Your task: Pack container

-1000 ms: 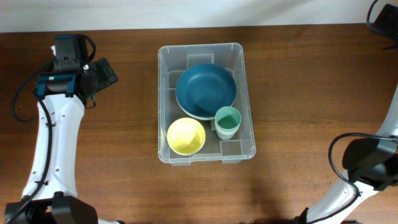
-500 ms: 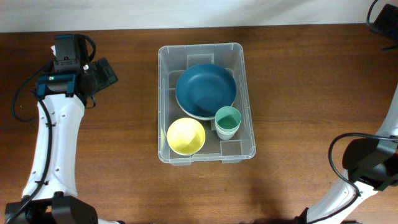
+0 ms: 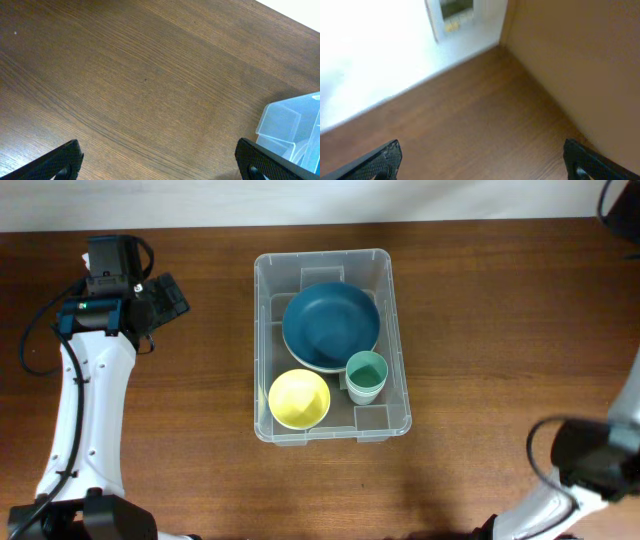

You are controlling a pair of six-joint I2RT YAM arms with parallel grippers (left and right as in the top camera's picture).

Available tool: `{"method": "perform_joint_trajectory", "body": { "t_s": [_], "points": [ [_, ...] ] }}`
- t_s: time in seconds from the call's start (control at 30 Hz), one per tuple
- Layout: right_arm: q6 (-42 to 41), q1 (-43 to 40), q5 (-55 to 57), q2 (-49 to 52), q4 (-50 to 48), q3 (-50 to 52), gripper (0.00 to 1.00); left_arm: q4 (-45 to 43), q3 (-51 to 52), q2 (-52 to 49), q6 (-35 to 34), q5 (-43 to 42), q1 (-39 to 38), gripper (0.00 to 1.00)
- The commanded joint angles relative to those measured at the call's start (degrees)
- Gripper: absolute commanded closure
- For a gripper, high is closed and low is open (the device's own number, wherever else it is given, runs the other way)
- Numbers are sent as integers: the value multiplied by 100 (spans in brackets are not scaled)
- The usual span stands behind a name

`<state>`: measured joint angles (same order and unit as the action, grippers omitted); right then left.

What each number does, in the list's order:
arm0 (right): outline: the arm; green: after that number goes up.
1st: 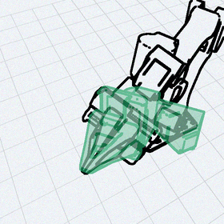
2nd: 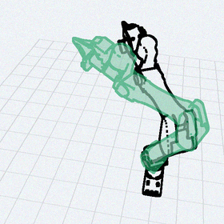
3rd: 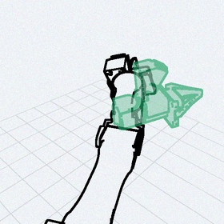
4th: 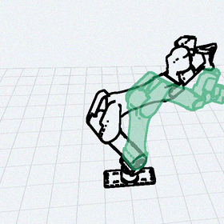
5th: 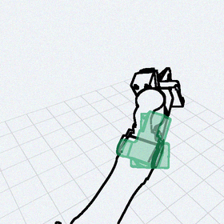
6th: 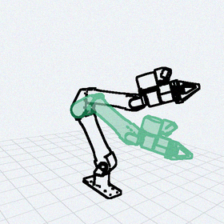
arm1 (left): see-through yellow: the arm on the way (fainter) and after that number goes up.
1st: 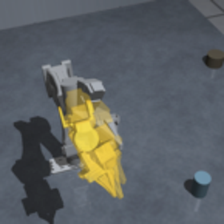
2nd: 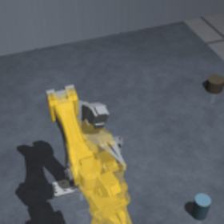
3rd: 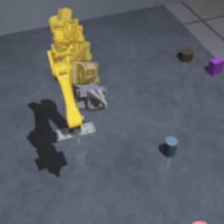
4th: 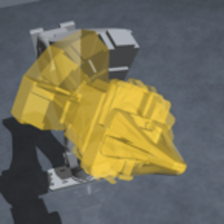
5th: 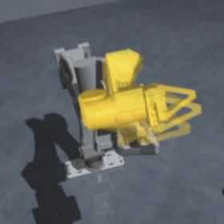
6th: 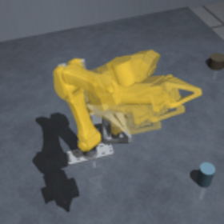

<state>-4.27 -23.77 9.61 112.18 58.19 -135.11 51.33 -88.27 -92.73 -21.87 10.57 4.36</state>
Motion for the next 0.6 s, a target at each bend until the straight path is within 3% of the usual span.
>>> {"method": "perform_joint_trajectory", "body": {
  "t_s": [0.0, 0.3, 0.57],
  "points": [
    [-28, 85, -186, -1408, -66, -129, 1, -9, 7, 28, 7, 39, 20, 1],
    [-26, 210, -120, -3464, 2, 638, 1, -9, 7, 28, 9, 39, 20, 1],
    [-55, 210, -291, -5823, -518, 3414, 1, -9, 7, 28, 7, 39, 20, 0]
  ]
}}
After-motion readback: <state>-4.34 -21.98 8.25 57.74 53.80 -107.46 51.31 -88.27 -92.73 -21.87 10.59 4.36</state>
